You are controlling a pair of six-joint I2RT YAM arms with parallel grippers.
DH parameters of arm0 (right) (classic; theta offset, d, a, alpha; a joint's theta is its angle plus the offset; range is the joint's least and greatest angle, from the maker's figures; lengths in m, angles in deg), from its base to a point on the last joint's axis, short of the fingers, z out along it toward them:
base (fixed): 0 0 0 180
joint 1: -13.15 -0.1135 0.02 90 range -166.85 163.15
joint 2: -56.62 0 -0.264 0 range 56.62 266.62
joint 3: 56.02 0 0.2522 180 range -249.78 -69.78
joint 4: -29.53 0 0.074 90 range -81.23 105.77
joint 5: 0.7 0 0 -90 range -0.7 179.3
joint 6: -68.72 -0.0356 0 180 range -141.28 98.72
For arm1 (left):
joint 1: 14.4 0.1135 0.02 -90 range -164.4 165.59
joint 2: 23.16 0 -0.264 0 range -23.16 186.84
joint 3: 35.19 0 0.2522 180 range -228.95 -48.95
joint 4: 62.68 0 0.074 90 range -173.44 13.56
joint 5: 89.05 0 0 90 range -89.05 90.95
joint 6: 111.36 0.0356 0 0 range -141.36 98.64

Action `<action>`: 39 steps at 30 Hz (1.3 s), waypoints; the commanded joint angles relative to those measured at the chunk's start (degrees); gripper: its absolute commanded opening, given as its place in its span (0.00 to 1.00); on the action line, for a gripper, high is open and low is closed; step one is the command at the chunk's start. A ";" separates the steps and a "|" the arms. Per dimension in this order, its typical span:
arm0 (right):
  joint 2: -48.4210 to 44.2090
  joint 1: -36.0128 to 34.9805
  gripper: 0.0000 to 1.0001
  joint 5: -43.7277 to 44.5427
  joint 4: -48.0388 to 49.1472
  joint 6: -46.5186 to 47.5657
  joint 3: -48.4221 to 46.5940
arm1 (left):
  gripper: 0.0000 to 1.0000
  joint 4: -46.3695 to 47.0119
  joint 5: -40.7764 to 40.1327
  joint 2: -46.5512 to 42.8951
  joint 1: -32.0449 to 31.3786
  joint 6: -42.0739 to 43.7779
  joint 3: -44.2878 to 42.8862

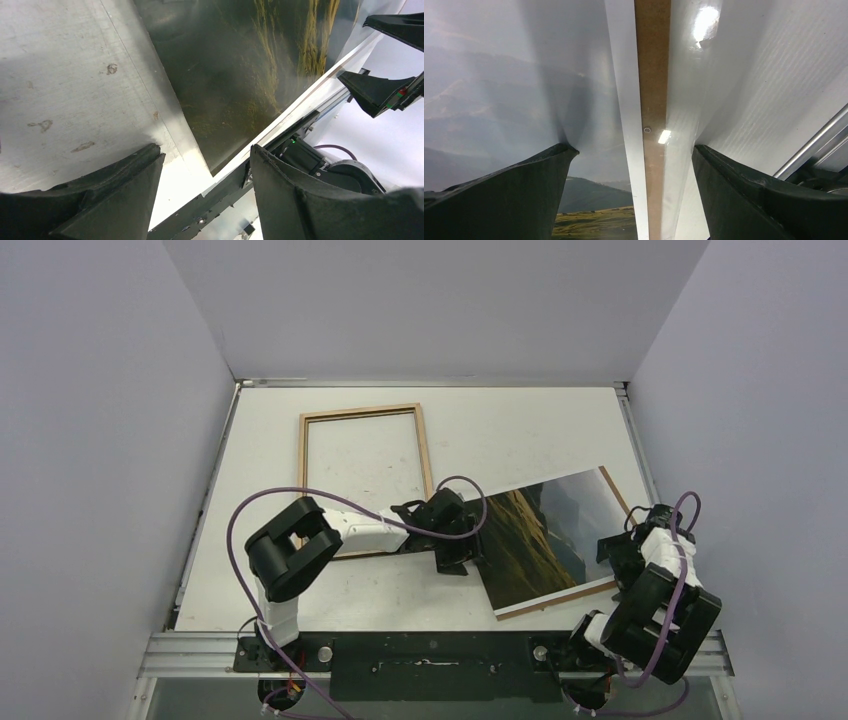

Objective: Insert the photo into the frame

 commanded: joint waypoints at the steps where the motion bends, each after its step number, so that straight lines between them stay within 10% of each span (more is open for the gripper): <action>1: 5.27 -0.22 0.92 -7.32 7.57 -1.73 6.58 | 0.64 -3.76 -5.43 2.98 2.00 2.03 3.66; 17: -4.01 -12.59 0.76 -9.01 8.51 -17.13 11.86 | 0.57 7.34 -7.28 3.34 2.79 -8.17 14.36; 39: -8.89 -12.80 0.86 -33.25 14.02 0.04 9.50 | 0.55 2.02 -6.24 2.56 8.32 4.26 6.46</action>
